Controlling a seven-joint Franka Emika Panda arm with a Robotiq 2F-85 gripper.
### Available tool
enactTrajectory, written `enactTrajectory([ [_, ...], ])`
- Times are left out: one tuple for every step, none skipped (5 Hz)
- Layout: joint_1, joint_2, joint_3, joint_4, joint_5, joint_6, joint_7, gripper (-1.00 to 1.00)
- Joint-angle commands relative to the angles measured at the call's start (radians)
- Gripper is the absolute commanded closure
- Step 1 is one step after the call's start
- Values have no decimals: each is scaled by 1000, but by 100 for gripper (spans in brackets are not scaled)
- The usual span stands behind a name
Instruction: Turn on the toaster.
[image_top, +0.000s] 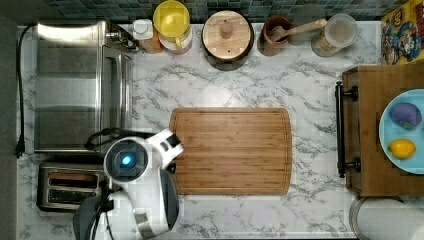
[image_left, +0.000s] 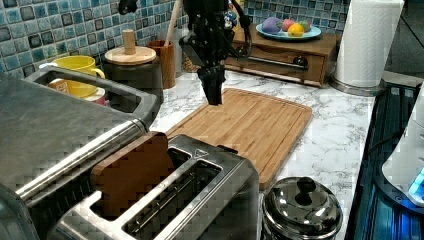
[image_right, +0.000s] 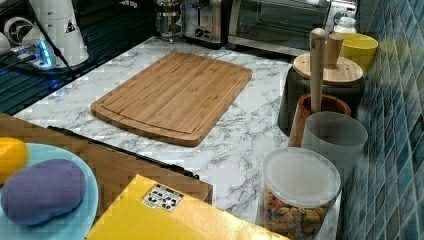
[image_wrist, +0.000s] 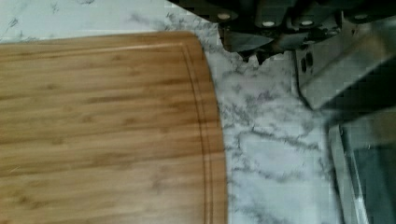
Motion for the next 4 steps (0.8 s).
enactTrajectory([
  [80, -91, 71, -46, 107, -16, -85, 100],
  [109, -146, 94, -89, 159, 15, -66, 100],
  [93, -130, 123, -89, 141, 35, -8, 100],
  [63, -125, 146, -96, 107, 54, 92, 100],
])
